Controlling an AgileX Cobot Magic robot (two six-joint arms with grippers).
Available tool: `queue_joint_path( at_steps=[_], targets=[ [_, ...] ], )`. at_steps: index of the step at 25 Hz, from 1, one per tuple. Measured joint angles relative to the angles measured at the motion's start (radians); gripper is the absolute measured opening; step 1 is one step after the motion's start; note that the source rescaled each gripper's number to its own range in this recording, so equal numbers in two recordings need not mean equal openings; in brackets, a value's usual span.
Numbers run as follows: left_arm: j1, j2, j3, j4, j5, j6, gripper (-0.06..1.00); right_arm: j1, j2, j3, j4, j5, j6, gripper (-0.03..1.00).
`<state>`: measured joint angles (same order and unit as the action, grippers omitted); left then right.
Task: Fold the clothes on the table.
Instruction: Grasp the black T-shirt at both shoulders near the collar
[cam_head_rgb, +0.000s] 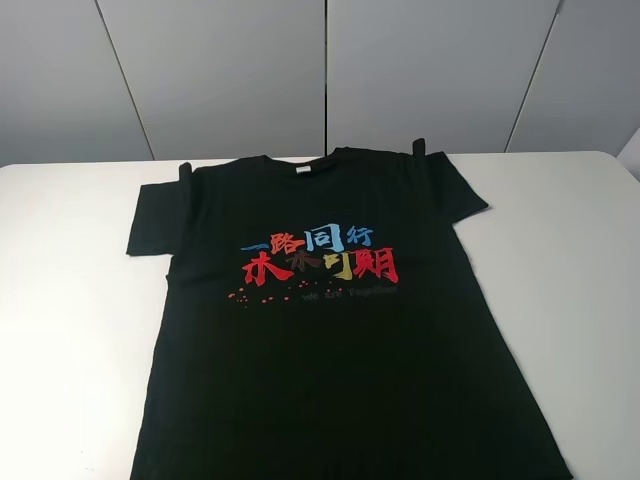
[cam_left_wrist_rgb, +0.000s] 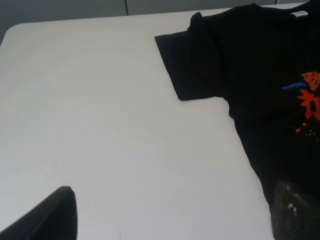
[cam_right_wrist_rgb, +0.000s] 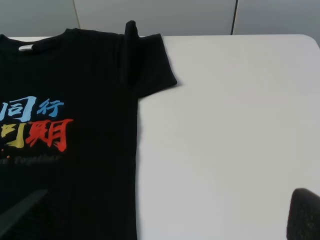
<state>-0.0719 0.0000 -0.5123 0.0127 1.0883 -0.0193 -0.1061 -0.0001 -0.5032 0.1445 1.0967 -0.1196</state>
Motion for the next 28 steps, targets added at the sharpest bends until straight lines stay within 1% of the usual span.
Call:
queue_joint_path(
  at_steps=[28],
  targets=[
    [0.0, 0.0, 0.0, 0.0, 0.0, 0.0, 1.0, 0.0, 0.0, 0.0, 0.0, 0.0, 0.0, 1.0]
  ],
)
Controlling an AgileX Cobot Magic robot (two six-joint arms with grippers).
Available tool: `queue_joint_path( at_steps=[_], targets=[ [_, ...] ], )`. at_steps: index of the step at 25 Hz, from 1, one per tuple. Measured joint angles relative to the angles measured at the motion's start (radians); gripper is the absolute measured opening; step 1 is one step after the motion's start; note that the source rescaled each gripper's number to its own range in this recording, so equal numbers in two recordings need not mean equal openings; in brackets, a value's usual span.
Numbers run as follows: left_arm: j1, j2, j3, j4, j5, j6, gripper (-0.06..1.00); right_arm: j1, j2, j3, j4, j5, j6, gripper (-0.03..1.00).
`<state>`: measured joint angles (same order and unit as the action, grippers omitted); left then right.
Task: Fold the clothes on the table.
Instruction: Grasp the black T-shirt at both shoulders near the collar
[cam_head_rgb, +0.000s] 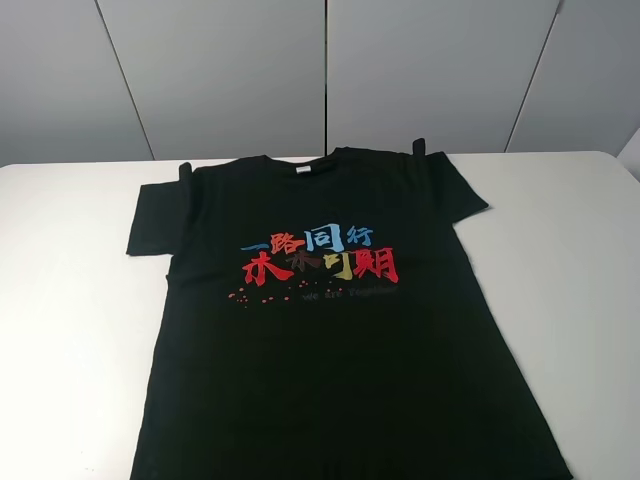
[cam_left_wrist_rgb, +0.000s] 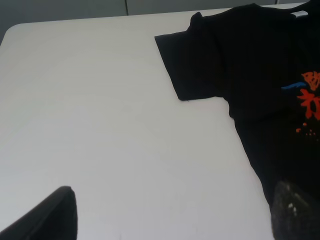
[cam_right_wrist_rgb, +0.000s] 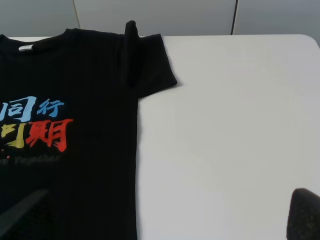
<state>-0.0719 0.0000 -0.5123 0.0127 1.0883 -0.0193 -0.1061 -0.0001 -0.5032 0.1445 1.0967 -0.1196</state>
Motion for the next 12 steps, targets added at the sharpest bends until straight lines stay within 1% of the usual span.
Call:
queue_joint_path(
  at_steps=[8, 12],
  targets=[
    [0.0, 0.0, 0.0, 0.0, 0.0, 0.0, 1.0, 0.0, 0.0, 0.0, 0.002, 0.0, 0.0, 1.0],
    [0.0, 0.0, 0.0, 0.0, 0.0, 0.0, 1.0, 0.0, 0.0, 0.0, 0.035, -0.002, 0.0, 1.0]
  ],
)
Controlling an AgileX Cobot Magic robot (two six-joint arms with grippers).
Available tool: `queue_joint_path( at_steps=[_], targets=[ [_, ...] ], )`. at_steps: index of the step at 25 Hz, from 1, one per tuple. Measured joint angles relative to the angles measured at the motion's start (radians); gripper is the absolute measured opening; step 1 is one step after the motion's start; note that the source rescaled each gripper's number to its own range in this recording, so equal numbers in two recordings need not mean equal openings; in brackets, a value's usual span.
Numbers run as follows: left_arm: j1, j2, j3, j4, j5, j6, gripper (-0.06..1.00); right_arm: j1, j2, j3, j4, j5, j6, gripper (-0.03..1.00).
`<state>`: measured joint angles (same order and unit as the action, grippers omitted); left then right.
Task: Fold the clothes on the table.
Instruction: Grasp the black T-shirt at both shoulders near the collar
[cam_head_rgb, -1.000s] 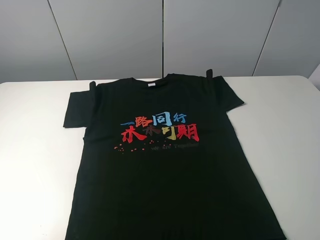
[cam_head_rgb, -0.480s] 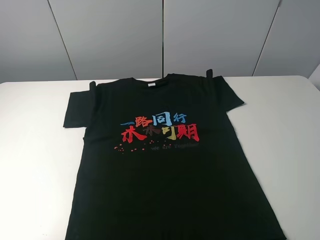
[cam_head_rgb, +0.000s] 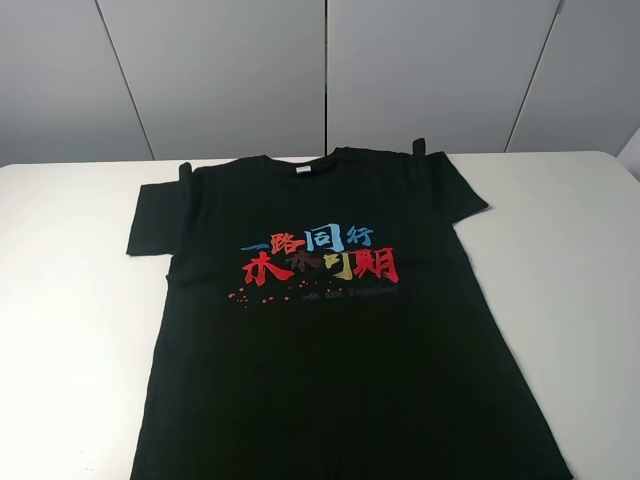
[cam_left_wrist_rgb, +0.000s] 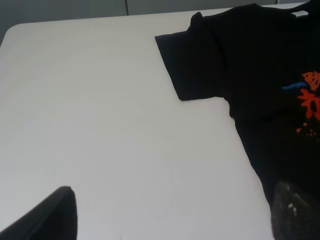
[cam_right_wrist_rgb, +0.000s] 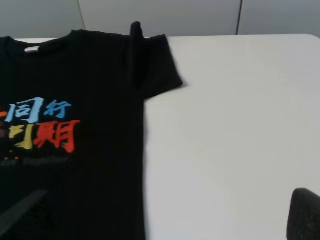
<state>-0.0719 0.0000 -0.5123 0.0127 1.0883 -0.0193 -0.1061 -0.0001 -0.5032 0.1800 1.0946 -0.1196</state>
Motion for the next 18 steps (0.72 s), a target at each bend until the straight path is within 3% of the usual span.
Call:
queue_joint_path(
  at_steps=[14, 18],
  targets=[
    [0.0, 0.0, -0.003, 0.002, 0.0, 0.033, 1.0, 0.0, -0.001, 0.0, 0.038, -0.005, 0.0, 1.0],
    [0.0, 0.071, -0.078, 0.002, -0.031, 0.068, 1.0, 0.0, 0.024, -0.059, 0.038, -0.035, -0.015, 1.0]
  ],
)
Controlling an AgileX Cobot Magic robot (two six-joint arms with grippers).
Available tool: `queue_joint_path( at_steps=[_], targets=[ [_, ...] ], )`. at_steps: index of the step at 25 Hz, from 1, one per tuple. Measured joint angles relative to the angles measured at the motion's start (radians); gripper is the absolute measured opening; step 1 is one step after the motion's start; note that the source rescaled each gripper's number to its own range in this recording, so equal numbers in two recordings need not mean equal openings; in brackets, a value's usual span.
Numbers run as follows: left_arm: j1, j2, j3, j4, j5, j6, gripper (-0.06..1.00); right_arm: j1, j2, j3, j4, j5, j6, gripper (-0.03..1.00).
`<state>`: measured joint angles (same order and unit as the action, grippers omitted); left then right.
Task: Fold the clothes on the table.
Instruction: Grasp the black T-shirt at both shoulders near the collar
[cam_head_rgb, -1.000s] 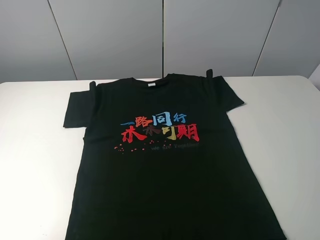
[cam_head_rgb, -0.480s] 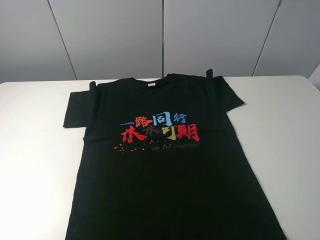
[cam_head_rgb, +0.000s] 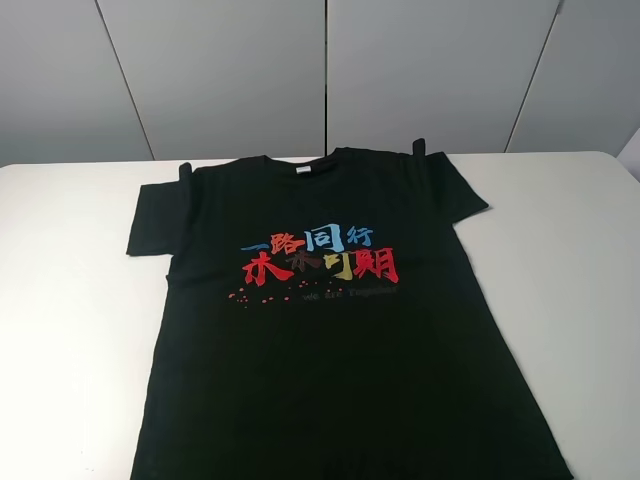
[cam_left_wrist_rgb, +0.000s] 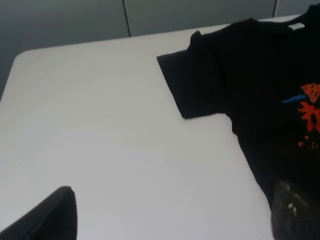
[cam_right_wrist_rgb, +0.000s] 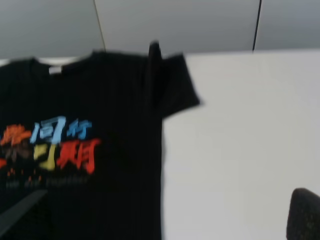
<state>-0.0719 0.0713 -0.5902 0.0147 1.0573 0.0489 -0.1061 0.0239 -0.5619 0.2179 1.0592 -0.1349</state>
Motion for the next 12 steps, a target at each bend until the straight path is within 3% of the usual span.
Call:
queue_joint_path(
  at_steps=[6, 12],
  targets=[
    [0.0, 0.34, -0.164, -0.023, -0.017, 0.156, 1.0, 0.0, 0.307, -0.195, 0.04, -0.029, -0.132, 1.0],
    [0.0, 0.701, -0.324, -0.051, -0.022, 0.408, 1.0, 0.0, 0.677, -0.344, 0.148, -0.03, -0.41, 1.0]
  ],
)
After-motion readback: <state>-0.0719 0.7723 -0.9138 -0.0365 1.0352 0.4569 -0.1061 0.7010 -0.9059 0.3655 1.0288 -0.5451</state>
